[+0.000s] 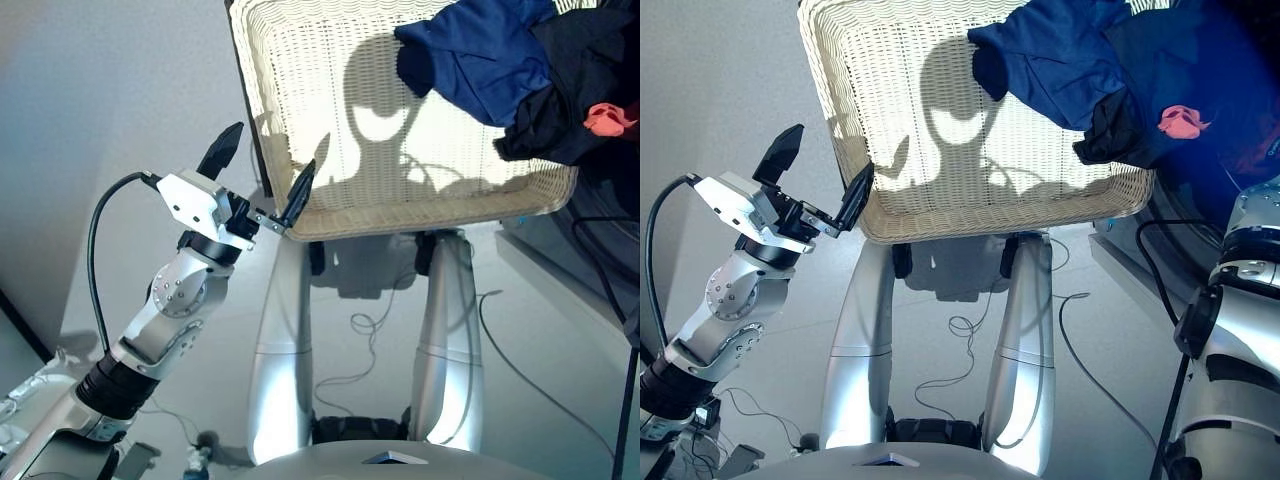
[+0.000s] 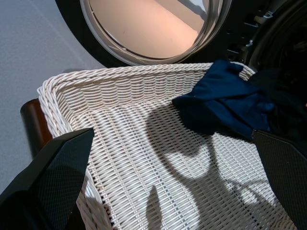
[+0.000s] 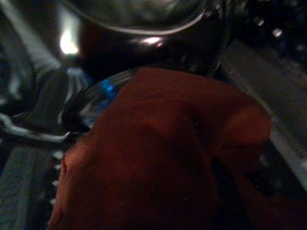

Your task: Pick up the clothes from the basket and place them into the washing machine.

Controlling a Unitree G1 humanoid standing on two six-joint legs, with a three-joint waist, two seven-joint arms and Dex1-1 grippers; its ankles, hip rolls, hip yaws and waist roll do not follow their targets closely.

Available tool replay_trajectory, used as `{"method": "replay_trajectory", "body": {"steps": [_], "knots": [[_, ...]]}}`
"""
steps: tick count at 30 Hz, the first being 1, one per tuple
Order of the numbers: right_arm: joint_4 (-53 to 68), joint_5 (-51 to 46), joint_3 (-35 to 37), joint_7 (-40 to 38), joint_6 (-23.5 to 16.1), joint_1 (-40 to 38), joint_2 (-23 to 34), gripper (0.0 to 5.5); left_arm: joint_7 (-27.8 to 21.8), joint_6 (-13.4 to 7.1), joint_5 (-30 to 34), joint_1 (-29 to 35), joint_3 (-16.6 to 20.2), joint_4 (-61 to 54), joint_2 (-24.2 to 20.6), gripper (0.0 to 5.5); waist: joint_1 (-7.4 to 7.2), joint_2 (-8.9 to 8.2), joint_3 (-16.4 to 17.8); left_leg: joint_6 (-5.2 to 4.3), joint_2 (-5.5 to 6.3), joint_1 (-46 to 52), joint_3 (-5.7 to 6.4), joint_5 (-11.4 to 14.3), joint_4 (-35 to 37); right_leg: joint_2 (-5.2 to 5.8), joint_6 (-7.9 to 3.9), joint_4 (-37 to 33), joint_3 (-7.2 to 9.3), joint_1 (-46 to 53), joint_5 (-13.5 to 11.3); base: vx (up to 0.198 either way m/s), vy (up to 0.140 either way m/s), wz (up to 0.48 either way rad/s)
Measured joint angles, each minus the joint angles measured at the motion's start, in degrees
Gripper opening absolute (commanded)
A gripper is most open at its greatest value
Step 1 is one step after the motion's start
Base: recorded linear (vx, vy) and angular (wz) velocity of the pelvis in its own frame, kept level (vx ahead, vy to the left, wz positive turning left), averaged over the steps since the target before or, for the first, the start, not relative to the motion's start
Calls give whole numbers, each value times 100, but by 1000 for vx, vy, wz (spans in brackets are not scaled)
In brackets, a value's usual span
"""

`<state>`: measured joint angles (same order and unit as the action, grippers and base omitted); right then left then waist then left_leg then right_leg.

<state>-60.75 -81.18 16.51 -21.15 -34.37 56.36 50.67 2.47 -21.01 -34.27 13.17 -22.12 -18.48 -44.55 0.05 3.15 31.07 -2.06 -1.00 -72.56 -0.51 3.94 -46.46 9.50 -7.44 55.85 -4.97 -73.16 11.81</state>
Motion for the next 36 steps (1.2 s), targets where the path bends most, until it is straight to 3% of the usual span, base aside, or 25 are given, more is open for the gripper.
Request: {"method": "replay_trajectory", "body": {"steps": [6, 8, 18, 26, 29, 34, 36], "knots": [[-235, 168, -5, -100, 0, 163, 62, 0, 8, 0, -3, -7, -6, -42, -13, 550, -15, -1, 0, 30, -6, 15, -49, 16, -17, -3, -12, 4, -35, -1, 11, 0, 0, 0], [-286, 190, -10, -94, 2, 177, 77, 550, 19, 0, -3, -12, -6, -43, -18, 550, -6, -1, 0, 35, -5, 15, -53, 16, -14, -2, -22, 3, -39, -1, 6, 0, 0, 0], [-18, 97, -108, 390, 13, 39, 36, 550, 43, 2, -50, -28, -4, -44, -28, 550, -7, 1, -1, 55, -11, 27, -53, 35, -69, -4, -31, 3, -38, 44, 4, 0, 0, 0], [3095, 1337, -1080, 260, 41, -1527, -1122, 550, 123, 10, -48, -213, 125, -38, 78, 550, -261, -136, -32, 28, -160, 213, -94, 38, 135, -133, 52, -220, -27, 177, -61, 0, 0, 0], [4036, 2184, -1444, 231, 61, -2322, -1467, 550, 124, 12, -42, -262, 188, -41, 125, 550, -336, -145, -31, -39, -209, 283, -104, 48, 175, -205, 46, -309, -18, 252, -102, 0, 0, 0], [4745, 3107, -1743, 278, 634, -3257, -1611, 550, 149, 9, 29, -326, 370, -49, 121, 550, -460, -153, -33, -48, -269, 539, -118, 72, 360, -211, 79, -442, -6, 463, -74, 53, 16, -26], [4931, 3401, -1844, 312, 900, -3506, -1602, 550, 154, 7, 139, -450, 445, -39, 121, 550, -471, -212, -41, -105, -296, 647, -137, 25, 486, -224, 118, -510, 9, 517, -93, 0, 0, 0]]}}
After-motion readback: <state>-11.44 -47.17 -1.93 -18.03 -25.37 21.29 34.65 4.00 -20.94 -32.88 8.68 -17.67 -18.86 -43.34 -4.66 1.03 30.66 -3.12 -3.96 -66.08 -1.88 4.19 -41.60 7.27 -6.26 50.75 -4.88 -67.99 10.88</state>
